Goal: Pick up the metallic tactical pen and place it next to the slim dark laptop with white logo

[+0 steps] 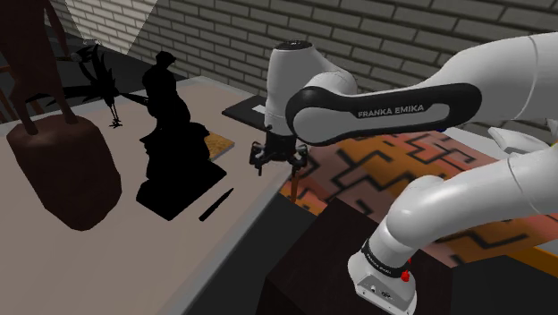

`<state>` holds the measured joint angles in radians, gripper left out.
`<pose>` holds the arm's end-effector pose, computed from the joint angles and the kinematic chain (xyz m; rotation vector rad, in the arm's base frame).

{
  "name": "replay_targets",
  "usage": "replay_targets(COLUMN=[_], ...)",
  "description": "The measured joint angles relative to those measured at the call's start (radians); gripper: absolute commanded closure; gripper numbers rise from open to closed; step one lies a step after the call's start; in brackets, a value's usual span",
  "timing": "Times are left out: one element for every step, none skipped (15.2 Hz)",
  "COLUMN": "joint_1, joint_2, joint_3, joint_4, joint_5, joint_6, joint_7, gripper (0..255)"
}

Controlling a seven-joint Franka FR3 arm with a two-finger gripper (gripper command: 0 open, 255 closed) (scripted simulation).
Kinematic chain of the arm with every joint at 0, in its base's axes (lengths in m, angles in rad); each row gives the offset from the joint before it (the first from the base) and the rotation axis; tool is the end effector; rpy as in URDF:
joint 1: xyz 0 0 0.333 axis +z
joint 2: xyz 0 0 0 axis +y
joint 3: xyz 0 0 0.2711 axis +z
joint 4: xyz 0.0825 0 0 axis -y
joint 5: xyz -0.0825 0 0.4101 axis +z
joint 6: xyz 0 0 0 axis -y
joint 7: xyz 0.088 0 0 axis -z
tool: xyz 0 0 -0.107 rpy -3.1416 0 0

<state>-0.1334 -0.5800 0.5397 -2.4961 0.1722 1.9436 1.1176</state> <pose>0.3976 0.1717 0.4046 2.7515 -1.2579 0.0921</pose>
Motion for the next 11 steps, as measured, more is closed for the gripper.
replay_targets(joint_1=[-0.024, -0.038, -0.058, -0.081, -0.108, -0.134, -0.161, -0.184, -0.207, -0.223, -0.234], joint_2=[0.048, 0.08, 0.116, 0.155, 0.207, 0.252, 0.309, 0.361, 0.419, 0.472, 0.534], joint_3=[0.035, 0.071, 0.101, 0.132, 0.171, 0.202, 0.24, 0.272, 0.303, 0.326, 0.345], joint_4=[0.02, 0.033, 0.055, 0.069, 0.104, 0.131, 0.162, 0.186, 0.216, 0.248, 0.279], joint_5=[-0.005, -0.005, -0.014, -0.027, -0.048, -0.072, -0.105, -0.141, -0.186, -0.231, -0.285], joint_6=[0.03, 0.052, 0.067, 0.092, 0.107, 0.122, 0.141, 0.157, 0.169, 0.171, 0.177], joint_7=[0.059, 0.122, 0.182, 0.241, 0.31, 0.377, 0.45, 0.526, 0.604, 0.682, 0.764], gripper=[0, 0, 0, 0, 0, 0, 0, 0, 0, 0, 0])
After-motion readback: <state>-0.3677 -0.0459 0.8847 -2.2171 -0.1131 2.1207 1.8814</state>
